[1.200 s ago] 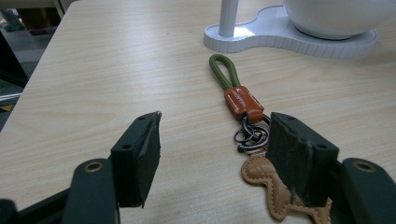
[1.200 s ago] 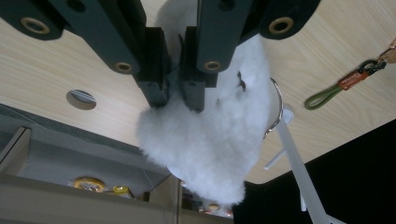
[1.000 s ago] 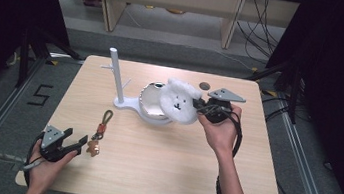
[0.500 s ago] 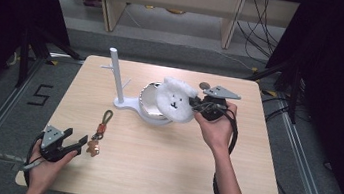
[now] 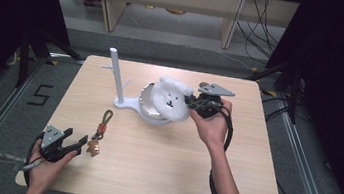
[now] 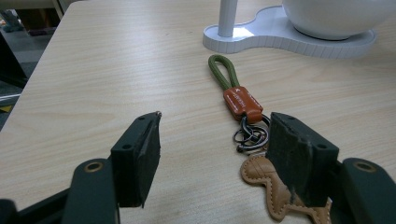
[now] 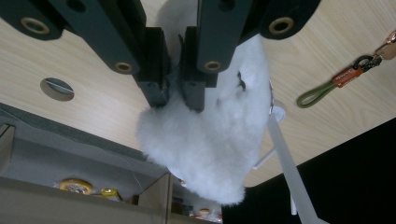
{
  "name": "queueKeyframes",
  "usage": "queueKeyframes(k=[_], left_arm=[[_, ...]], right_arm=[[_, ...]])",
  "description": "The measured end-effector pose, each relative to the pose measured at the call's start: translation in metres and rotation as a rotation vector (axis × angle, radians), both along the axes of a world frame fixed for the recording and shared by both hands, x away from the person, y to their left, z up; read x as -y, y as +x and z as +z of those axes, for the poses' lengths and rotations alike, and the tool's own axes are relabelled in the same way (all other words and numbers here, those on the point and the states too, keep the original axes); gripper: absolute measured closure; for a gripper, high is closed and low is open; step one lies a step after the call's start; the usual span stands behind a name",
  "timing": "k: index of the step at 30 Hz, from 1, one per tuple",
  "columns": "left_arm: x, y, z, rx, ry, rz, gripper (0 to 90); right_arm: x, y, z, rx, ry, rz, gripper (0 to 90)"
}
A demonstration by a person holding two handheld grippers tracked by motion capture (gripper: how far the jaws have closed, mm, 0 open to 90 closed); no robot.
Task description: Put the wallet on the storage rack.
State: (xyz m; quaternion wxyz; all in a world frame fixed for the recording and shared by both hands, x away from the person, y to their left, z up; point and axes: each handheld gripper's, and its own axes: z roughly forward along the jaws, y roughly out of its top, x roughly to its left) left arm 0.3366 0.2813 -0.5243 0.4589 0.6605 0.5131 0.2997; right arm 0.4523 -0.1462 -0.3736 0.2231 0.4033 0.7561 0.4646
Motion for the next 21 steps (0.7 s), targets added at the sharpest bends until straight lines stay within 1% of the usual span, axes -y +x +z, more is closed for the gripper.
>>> queueKeyframes(k=[1,2,3,6,7,10,12,13,14,15,16,19,20,21], left_arm=[[0.0,0.0,0.0,0.0,-0.001,0.0,34.0],[0.0,0.0,0.0,0.0,0.0,0.0,34.0],[0.0,0.0,0.0,0.001,-0.001,0.0,33.9],[0.0,0.0,0.0,0.002,-0.001,0.0,33.9],[0.0,0.0,0.0,0.001,0.0,0.0,33.9],[0.0,0.0,0.0,-0.001,0.003,0.0,33.9],[0.0,0.0,0.0,0.0,0.003,-0.001,34.0],[0.0,0.0,0.0,0.0,0.003,-0.001,34.0],[0.0,0.0,0.0,-0.001,0.003,-0.001,33.9],[0.0,0.0,0.0,0.0,0.004,-0.001,33.9],[0.0,0.0,0.0,0.0,0.004,0.0,34.0],[0.0,0.0,0.0,-0.001,0.005,-0.001,34.0],[0.0,0.0,0.0,-0.001,0.004,-0.001,33.9],[0.0,0.0,0.0,-0.001,0.004,-0.001,34.0]], right_arm=[[-0.001,0.001,0.0,0.0,0.001,0.007,83.9],[-0.003,0.002,-0.001,0.019,0.002,-0.011,83.9],[-0.004,0.003,-0.001,0.008,0.003,0.006,83.9],[-0.006,0.004,0.0,-0.001,-0.007,0.011,83.9],[-0.007,0.005,0.0,-0.001,-0.002,0.017,83.9],[-0.009,0.006,0.0,-0.007,-0.011,0.011,83.9],[-0.01,0.007,-0.001,-0.014,-0.008,0.01,83.9],[-0.01,0.009,-0.002,-0.004,-0.005,0.013,83.9],[-0.012,0.008,-0.003,-0.011,0.003,0.003,83.9],[-0.011,0.01,-0.004,-0.004,-0.005,0.011,83.9],[-0.011,0.01,-0.003,-0.02,-0.014,0.013,83.9],[-0.012,0.013,-0.005,-0.01,-0.02,0.018,83.9],[-0.013,0.012,-0.005,-0.033,-0.008,0.011,83.9],[-0.013,0.014,-0.006,-0.025,-0.015,0.018,83.9]])
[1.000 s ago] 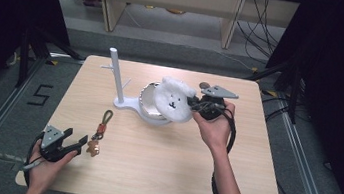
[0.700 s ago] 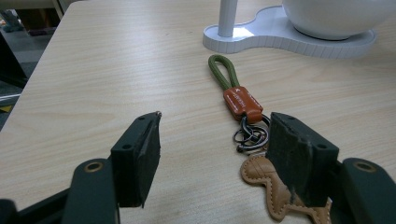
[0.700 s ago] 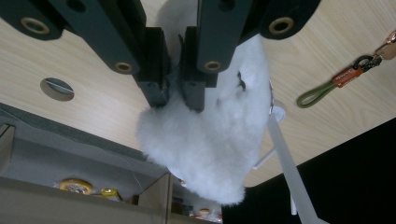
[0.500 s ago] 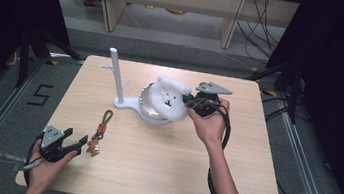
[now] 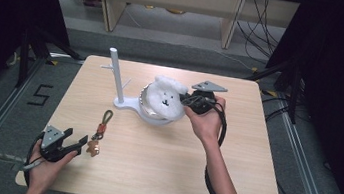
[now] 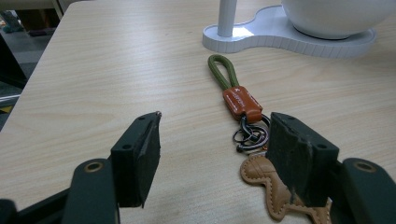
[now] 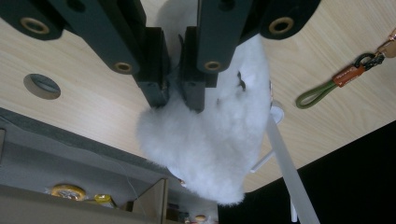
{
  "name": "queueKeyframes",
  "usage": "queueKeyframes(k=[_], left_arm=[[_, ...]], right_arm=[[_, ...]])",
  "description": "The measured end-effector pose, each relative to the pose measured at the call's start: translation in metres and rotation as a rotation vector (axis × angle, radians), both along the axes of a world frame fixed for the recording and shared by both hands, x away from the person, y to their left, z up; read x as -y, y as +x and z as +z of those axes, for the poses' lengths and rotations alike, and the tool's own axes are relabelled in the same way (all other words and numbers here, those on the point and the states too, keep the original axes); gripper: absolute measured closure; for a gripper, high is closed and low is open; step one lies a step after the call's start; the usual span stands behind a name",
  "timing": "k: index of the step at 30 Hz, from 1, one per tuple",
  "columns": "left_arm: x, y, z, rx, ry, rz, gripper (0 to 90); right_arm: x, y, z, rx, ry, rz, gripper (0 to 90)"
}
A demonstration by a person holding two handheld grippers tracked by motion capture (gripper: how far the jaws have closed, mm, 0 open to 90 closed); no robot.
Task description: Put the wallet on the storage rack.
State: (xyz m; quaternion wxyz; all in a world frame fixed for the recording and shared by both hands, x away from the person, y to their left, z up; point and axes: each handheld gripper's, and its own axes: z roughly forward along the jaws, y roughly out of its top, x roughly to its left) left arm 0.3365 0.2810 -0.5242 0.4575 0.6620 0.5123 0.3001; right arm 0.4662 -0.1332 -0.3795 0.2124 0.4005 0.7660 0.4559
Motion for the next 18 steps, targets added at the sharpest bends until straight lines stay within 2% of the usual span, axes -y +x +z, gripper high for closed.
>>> queueKeyframes(k=[1,4,6,13,14,17,18], left_arm=[[0.0,0.0,0.0,0.0,0.0,0.0,34.0],[0.0,0.0,0.0,0.0,-0.003,0.001,33.9],[0.0,0.0,0.0,0.0,-0.001,0.0,34.0],[0.0,0.0,0.0,0.003,-0.007,0.002,33.9],[0.0,0.0,0.0,0.002,-0.006,0.002,33.9],[0.0,0.0,0.0,0.003,-0.006,0.001,33.9],[0.0,0.0,0.0,0.001,-0.001,0.0,33.9]], right_arm=[[-0.001,0.001,-0.001,-0.005,0.013,-0.004,83.9],[-0.001,0.003,-0.002,-0.002,0.004,0.001,83.9],[-0.003,0.004,-0.003,-0.024,-0.002,-0.011,83.9],[-0.008,0.008,-0.004,-0.02,0.007,-0.006,83.9],[-0.008,0.01,-0.005,-0.021,-0.01,-0.007,83.9],[-0.01,0.01,-0.008,-0.026,0.001,-0.012,83.9],[-0.01,0.012,-0.008,-0.028,-0.015,-0.01,83.9]])
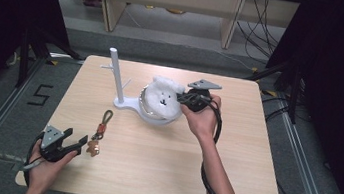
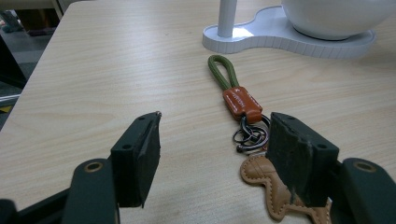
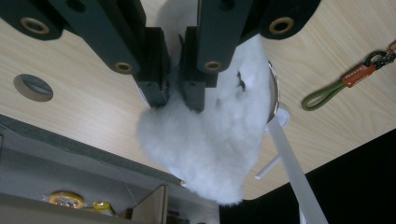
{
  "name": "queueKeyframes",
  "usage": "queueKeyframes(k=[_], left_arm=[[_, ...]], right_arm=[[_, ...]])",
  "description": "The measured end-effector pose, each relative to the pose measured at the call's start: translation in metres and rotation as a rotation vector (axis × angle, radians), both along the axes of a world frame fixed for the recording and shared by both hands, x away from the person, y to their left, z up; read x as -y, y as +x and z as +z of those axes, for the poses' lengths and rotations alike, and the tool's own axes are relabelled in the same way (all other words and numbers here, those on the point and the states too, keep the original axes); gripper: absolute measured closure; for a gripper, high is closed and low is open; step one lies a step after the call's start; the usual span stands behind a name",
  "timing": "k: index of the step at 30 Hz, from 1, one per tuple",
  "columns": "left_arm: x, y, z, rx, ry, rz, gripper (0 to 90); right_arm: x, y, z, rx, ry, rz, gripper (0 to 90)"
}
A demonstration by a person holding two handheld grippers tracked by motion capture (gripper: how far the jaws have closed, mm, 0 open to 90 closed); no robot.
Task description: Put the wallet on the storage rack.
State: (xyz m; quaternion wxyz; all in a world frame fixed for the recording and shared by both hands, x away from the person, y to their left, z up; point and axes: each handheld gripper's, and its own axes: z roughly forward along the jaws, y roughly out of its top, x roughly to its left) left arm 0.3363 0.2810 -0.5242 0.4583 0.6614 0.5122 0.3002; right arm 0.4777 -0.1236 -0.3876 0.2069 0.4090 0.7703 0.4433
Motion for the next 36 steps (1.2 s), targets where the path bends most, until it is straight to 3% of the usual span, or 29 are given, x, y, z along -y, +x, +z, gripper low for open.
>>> queueKeyframes(k=[4,8,16,24,26,29,35,36], left_arm=[[0.0,-0.001,0.001,-0.007,0.007,0.003,33.9],[0.0,0.0,0.0,0.0,0.001,0.0,33.9],[0.0,0.0,0.0,-0.001,0.006,-0.002,33.9],[0.0,-0.001,0.0,-0.005,0.006,0.001,34.0],[0.0,-0.001,0.001,-0.006,0.005,0.002,33.9],[0.0,0.0,0.0,0.001,0.0,-0.003,33.9],[0.0,0.0,0.0,-0.002,0.006,-0.002,33.9],[0.0,0.0,0.0,0.001,0.004,-0.005,34.0]], right_arm=[[-0.002,0.001,-0.003,-0.01,0.018,-0.007,83.9],[-0.002,0.004,-0.006,-0.009,-0.007,-0.001,83.8],[-0.008,0.008,-0.008,-0.009,-0.009,0.007,83.8],[-0.018,0.016,-0.008,-0.002,-0.113,0.014,82.9],[-0.019,0.016,-0.008,-0.009,-0.118,0.011,82.8],[-0.021,0.02,-0.01,0.02,-0.162,0.021,82.5],[-0.025,0.022,-0.015,0.013,-0.175,-0.007,81.0],[-0.025,0.022,-0.015,-0.004,-0.179,-0.007,80.6]])
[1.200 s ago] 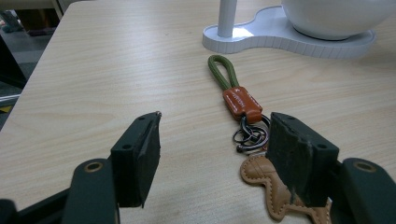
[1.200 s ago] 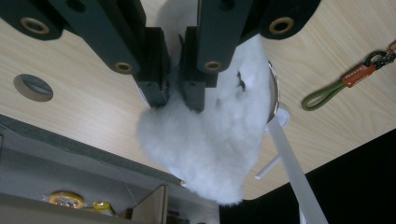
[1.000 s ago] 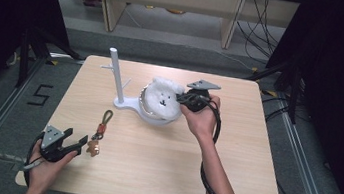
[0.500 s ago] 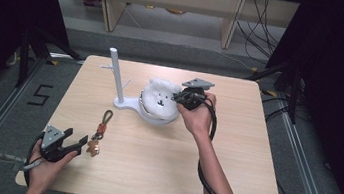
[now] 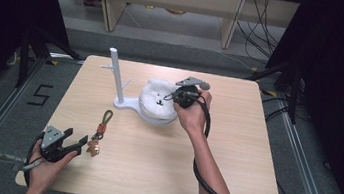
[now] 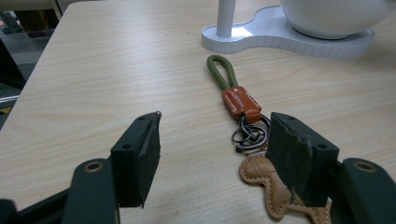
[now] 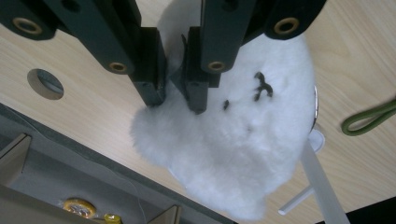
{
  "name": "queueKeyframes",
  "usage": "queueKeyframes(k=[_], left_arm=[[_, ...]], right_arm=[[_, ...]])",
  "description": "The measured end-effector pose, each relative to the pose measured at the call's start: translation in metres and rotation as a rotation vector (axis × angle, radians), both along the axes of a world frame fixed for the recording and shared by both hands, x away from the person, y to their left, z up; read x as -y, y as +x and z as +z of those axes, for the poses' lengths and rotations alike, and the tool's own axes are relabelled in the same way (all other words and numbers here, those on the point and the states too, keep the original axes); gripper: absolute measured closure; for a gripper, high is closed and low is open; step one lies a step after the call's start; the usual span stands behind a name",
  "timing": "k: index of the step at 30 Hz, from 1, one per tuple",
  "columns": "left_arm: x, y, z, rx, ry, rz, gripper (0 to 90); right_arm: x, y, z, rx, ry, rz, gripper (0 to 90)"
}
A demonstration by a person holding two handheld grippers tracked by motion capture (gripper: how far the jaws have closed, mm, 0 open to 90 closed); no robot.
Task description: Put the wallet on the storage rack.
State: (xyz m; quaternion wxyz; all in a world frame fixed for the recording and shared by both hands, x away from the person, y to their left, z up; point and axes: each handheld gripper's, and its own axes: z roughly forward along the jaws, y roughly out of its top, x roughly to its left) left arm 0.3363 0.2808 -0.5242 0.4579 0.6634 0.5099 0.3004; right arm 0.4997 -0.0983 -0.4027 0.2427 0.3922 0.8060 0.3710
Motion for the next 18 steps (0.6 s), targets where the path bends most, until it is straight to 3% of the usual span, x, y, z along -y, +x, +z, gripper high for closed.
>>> queueKeyframes(k=[1,10,18], left_arm=[[0.0001,0.0,0.0,0.0,0.001,0.0,33.9],[0.0001,-0.0001,0.0001,0.0,0.002,0.0,33.9],[0.0002,-0.0006,0.0004,-0.004,0.006,0.002,34.0]], right_arm=[[0.0005,0.0013,-0.0009,0.014,-0.013,0.004,80.1],[0.0,0.0026,-0.0058,0.003,-0.01,-0.023,70.6],[0.0005,0.0047,-0.0063,0.021,-0.003,0.0,59.0]])
